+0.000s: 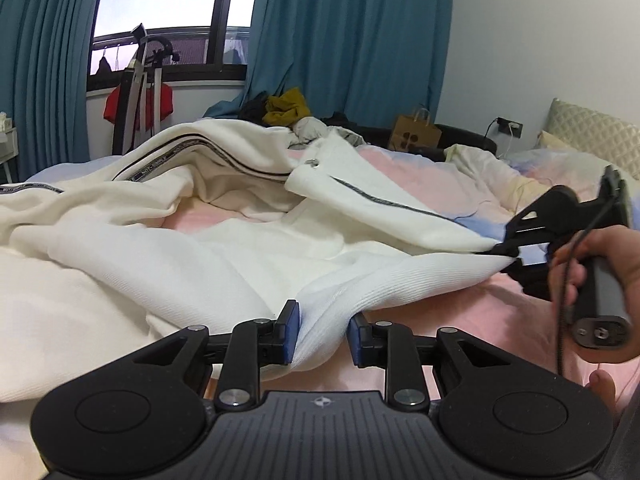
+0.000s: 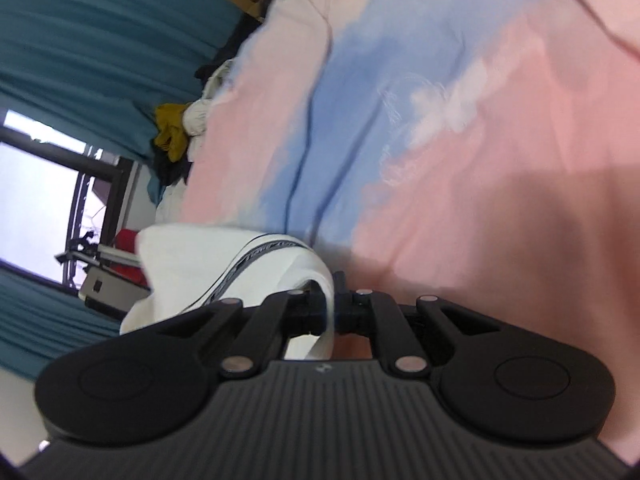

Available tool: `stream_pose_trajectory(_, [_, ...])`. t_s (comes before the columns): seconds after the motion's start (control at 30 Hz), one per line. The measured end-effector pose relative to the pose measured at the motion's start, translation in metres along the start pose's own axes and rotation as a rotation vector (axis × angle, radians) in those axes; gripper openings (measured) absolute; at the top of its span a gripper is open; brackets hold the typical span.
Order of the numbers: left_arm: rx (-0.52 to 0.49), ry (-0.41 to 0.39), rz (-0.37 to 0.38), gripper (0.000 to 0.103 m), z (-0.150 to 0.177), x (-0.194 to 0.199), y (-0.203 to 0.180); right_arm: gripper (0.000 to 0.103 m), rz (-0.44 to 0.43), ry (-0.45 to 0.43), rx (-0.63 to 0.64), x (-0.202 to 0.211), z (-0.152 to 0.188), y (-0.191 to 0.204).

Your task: Fold clothes

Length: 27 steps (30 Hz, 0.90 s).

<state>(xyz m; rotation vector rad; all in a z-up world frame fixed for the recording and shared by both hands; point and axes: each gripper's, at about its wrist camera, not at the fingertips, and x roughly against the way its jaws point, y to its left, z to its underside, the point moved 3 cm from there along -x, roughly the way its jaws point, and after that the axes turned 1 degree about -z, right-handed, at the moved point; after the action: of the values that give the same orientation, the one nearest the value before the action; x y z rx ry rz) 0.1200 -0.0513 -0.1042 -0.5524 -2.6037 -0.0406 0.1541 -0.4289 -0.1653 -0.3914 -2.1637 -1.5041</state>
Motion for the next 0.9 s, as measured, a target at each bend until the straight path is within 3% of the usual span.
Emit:
stream_pose_trajectory(0.13, [0.007, 0.026, -0.012, 0.027, 0.002, 0.001, 0.005, 0.009, -0.002, -0.017, 0.058, 0.023, -0.002, 0.007])
stream_pose_trajectory(0.43, [0.022, 0.036, -0.015, 0.027, 0.003, 0.001, 0.004, 0.009, -0.107, -0.106, 0.441, 0.083, 0.012, 0.057])
stream_pose_trajectory(0.63, [0.034, 0.032, -0.018, 0.027, 0.003, 0.002, 0.004, 0.011, -0.212, 0.028, 0.731, 0.061, 0.032, 0.101])
stream_pose_trajectory(0.7, [0.038, 0.008, -0.016, 0.027, 0.001, 0.005, 0.002, 0.018, -0.237, 0.075, 0.781, 0.046, 0.032, 0.113])
stream_pose_trajectory(0.77, [0.048, 0.000, -0.013, 0.027, 0.000, 0.007, 0.002, 0.044, -0.245, 0.068, 0.814, 0.036, 0.030, 0.124])
stream_pose_trajectory(0.87, [0.061, 0.008, -0.009, 0.027, 0.002, 0.007, 0.002, 0.073, -0.265, 0.079, 0.928, 0.027, 0.039, 0.144])
stream_pose_trajectory(0.9, [0.063, 0.012, -0.008, 0.027, 0.002, 0.006, 0.002, 0.075, -0.272, 0.091, 0.982, 0.024, 0.044, 0.151])
